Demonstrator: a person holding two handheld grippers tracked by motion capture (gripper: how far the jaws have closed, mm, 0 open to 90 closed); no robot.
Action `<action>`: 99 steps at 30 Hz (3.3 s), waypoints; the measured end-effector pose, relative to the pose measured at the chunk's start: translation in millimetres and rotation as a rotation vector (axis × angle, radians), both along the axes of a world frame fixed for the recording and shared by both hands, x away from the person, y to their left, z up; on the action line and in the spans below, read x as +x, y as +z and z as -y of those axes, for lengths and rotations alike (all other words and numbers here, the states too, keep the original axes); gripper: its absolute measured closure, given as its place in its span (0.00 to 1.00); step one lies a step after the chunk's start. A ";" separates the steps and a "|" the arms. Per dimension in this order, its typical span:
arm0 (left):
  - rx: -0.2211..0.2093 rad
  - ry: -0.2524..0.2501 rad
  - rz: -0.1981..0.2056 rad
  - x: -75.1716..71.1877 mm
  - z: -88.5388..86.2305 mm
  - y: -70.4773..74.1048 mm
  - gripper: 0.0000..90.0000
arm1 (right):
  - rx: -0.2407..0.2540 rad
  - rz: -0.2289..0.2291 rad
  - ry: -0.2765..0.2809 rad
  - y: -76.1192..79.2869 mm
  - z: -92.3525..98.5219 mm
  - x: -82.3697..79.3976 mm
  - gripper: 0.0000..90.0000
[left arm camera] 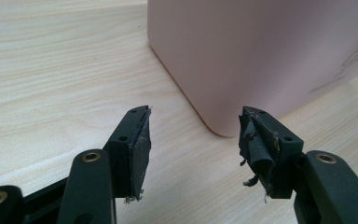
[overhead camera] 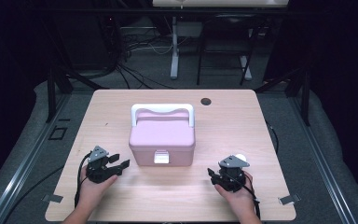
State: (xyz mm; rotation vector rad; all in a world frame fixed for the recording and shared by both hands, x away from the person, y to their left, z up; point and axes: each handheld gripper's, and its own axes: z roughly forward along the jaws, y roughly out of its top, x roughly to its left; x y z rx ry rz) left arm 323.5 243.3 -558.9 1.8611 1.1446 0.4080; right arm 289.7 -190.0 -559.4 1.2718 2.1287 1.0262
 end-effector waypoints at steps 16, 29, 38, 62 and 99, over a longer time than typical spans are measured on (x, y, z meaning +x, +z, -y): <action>-0.044 0.032 -0.018 17.9 -1.6 -1.6 0.62 | 0.039 0.028 -0.017 1.4 -12.4 16.1 0.62; -0.076 0.075 -0.029 37.1 -11.3 1.0 0.67 | 0.044 0.034 -0.035 -5.8 -22.4 36.3 0.62; -0.077 0.071 -0.037 46.5 -4.6 -0.6 0.74 | 0.050 0.030 -0.041 -5.6 -26.7 46.2 0.67; -0.116 -0.002 -0.047 42.7 13.4 1.7 0.87 | 0.108 0.042 -0.019 0.3 -44.7 51.9 0.75; -0.047 -0.008 -0.013 26.9 26.4 10.5 1.00 | 0.034 0.061 -0.018 3.7 -56.7 38.1 1.00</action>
